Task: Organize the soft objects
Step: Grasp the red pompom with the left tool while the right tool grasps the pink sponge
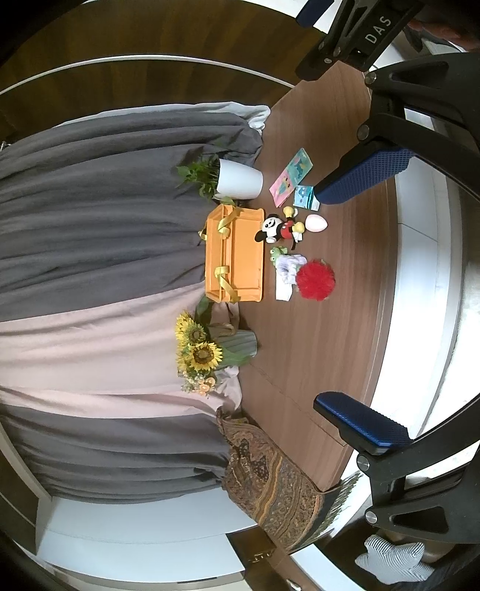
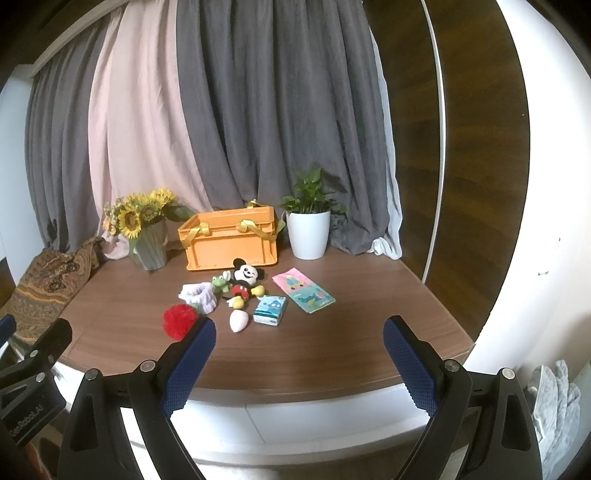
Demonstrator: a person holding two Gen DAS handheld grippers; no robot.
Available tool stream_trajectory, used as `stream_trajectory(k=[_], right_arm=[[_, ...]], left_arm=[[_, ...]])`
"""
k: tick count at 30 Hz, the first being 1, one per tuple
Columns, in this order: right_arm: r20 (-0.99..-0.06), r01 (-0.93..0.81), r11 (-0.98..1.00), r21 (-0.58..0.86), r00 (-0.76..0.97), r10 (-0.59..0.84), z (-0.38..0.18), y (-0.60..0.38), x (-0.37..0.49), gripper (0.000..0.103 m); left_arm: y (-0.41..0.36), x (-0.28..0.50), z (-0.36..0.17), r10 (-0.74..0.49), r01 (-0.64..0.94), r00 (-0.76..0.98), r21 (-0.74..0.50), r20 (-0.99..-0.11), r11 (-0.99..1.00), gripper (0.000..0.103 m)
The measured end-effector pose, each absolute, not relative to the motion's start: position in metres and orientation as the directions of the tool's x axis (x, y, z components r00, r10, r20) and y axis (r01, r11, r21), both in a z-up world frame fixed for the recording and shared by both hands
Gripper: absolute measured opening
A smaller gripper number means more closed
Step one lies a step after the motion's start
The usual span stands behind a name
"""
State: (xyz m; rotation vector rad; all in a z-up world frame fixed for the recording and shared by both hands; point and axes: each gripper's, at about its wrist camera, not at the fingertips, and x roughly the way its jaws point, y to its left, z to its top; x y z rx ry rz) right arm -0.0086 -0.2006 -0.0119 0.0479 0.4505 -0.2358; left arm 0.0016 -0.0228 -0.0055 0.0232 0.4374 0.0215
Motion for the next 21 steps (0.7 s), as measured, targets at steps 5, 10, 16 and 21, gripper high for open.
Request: stream_trajectory(k=[5,10,16,21], right_arm=[[-0.45,0.225,0.974,-0.002,0.87,-0.202,-0.021,-0.21,0.007,0.094],[-0.478,0.196,0.98,0.005,0.861,-0.17,-0.03,-0.213,0.026,0.094],[-0.522,0.13,0.991,0.026,0.847,-0.097,-0.045,-0.209,0.061,0.093],[-0.558,0.091,0.995,0.039,0.828,-0.054,-0.063,-0.197,0.104,0.093]], left_arm=[[-0.028,0.016,-0.012,0.026,-0.015,0.898,0.028,-0.439,0.999,0.103],[-0.029,0.028,-0.024,0.053,-0.029,0.897,0.062,-0.439,0.998,0.103],[-0.023,0.058,-0.041,0.072,-0.039,0.884,0.081,-0.461,0.996,0.103],[-0.015,0.103,-0.058,0.047,-0.012,0.872,0.075,-0.487,0.997,0.103]])
